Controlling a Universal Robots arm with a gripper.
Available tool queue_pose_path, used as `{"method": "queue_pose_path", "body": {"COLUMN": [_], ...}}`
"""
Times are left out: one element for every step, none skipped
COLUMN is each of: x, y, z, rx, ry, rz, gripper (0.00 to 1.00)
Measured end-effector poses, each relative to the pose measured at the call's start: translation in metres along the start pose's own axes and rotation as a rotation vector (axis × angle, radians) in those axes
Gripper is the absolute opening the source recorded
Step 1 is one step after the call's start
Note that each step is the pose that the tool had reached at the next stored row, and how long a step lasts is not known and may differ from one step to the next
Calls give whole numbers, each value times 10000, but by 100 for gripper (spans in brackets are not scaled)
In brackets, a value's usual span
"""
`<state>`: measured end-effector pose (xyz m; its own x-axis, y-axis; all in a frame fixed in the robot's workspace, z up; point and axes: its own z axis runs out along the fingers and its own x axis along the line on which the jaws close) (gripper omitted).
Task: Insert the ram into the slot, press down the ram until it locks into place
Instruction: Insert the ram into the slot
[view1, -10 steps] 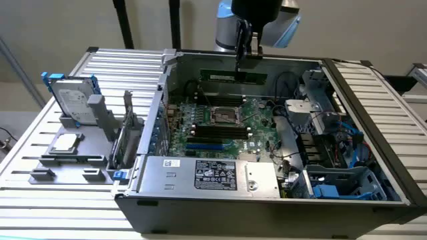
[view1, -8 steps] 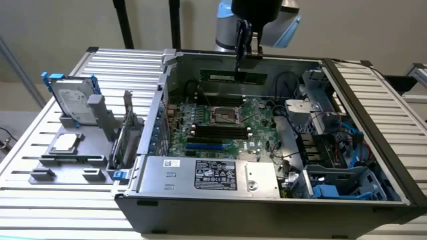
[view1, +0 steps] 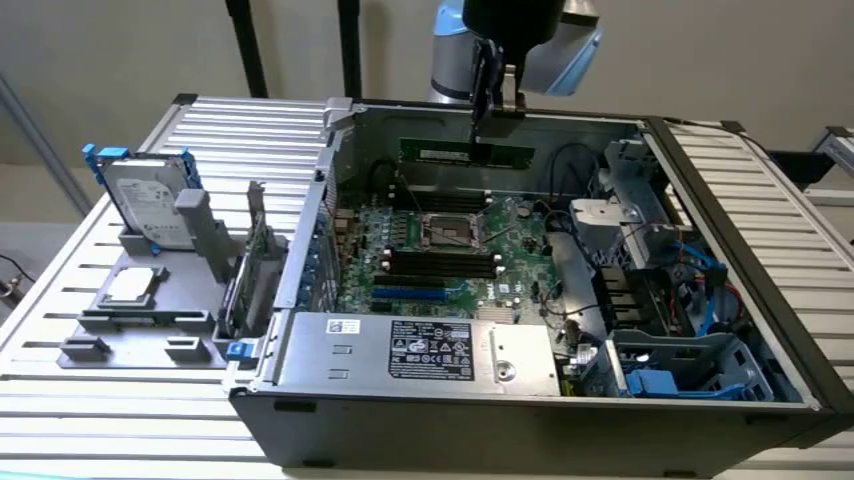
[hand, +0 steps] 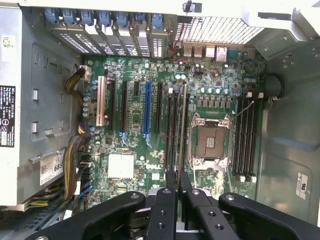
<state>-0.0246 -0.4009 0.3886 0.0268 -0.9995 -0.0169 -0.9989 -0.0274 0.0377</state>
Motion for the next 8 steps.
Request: {"method": "queue_pose_path", "body": {"x": [0, 0, 0, 0, 1, 2, 2, 3], "y": [0, 0, 0, 0, -1, 0, -1, -2], "z": [0, 0, 0, 6, 20, 39, 57, 75], "rx": [0, 0, -1, 0, 8, 17, 18, 19], "ry": [0, 0, 2, 1, 1, 1, 1, 1], "rz": [0, 0, 0, 0, 0, 0, -1, -1], "gripper": [14, 14, 14, 14, 14, 14, 14, 14]}}
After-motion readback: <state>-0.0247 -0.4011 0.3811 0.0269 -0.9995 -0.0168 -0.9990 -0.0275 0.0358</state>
